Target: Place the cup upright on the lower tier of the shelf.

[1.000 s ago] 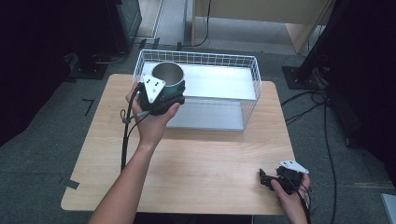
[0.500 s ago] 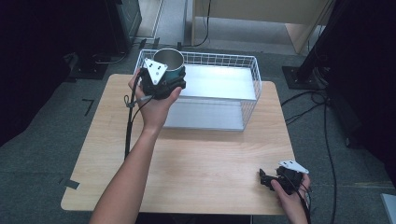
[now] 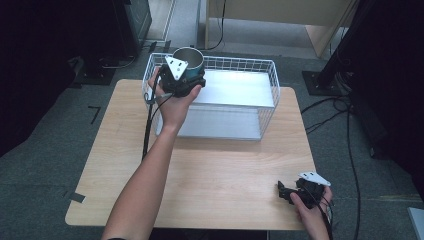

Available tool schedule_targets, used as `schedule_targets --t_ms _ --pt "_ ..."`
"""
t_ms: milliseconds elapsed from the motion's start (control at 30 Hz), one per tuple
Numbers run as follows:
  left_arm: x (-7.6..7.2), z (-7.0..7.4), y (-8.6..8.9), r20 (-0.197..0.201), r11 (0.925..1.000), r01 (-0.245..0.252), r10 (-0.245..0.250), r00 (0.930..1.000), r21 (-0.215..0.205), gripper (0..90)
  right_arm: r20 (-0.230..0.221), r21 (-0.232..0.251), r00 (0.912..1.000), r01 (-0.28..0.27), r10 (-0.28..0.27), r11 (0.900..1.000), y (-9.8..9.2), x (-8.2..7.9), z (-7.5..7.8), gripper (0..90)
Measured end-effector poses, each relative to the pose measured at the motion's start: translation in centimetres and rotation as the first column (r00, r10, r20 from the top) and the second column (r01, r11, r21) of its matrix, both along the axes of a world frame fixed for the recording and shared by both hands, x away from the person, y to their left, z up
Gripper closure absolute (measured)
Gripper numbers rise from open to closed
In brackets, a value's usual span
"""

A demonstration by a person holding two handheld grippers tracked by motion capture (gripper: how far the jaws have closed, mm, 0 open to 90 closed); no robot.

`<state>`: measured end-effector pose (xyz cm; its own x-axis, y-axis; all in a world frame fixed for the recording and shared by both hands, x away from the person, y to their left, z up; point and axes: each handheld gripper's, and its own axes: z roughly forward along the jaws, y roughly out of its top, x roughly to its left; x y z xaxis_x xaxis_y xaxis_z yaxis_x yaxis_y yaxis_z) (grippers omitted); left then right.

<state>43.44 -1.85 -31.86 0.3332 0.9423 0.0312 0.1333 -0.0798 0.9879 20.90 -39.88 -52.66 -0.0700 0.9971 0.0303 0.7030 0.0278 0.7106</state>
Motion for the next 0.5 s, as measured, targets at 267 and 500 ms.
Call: schedule_targets --t_ms 267,500 --pt "0.48 -0.38 0.26 -0.025 0.9999 -0.003 0.003 0.9997 -0.016 16.4 0.000 0.000 1.0000 0.000 0.000 1.000 0.01 0.00 0.00 0.0" --pt "0.75 -0.31 0.63 -0.053 0.9996 0.007 -0.008 0.9985 -0.028 16.3 0.000 -0.001 1.0000 0.000 0.000 1.000 0.00 0.00 0.00 0.0"
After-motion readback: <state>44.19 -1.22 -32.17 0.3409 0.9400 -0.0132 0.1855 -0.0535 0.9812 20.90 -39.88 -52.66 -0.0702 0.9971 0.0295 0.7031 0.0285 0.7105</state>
